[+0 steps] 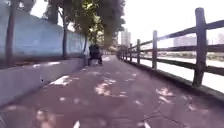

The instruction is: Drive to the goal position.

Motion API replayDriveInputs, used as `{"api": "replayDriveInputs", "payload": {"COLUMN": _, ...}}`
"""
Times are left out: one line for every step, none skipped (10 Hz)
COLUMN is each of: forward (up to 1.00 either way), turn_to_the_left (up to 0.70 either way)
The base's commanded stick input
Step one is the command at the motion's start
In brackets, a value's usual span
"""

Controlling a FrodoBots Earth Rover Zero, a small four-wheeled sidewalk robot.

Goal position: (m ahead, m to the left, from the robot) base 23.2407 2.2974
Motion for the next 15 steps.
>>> {"api": "replayDriveInputs", "payload": {"forward": 0.85, "turn_to_the_left": 0.0}}
{"api": "replayDriveInputs", "payload": {"forward": 0.85, "turn_to_the_left": 0.0}}
{"api": "replayDriveInputs", "payload": {"forward": 0.85, "turn_to_the_left": 0.0}}
{"api": "replayDriveInputs", "payload": {"forward": 0.85, "turn_to_the_left": 0.0}}
{"api": "replayDriveInputs", "payload": {"forward": 0.85, "turn_to_the_left": -0.26}}
{"api": "replayDriveInputs", "payload": {"forward": 0.85, "turn_to_the_left": -0.34}}
{"api": "replayDriveInputs", "payload": {"forward": 0.85, "turn_to_the_left": -0.34}}
{"api": "replayDriveInputs", "payload": {"forward": 0.85, "turn_to_the_left": -0.21}}
{"api": "replayDriveInputs", "payload": {"forward": 0.85, "turn_to_the_left": 0.0}}
{"api": "replayDriveInputs", "payload": {"forward": 0.85, "turn_to_the_left": 0.0}}
{"api": "replayDriveInputs", "payload": {"forward": 0.85, "turn_to_the_left": 0.0}}
{"api": "replayDriveInputs", "payload": {"forward": 0.85, "turn_to_the_left": 0.0}}
{"api": "replayDriveInputs", "payload": {"forward": 0.85, "turn_to_the_left": 0.0}}
{"api": "replayDriveInputs", "payload": {"forward": 0.85, "turn_to_the_left": 0.0}}
{"api": "replayDriveInputs", "payload": {"forward": 0.85, "turn_to_the_left": 0.0}}
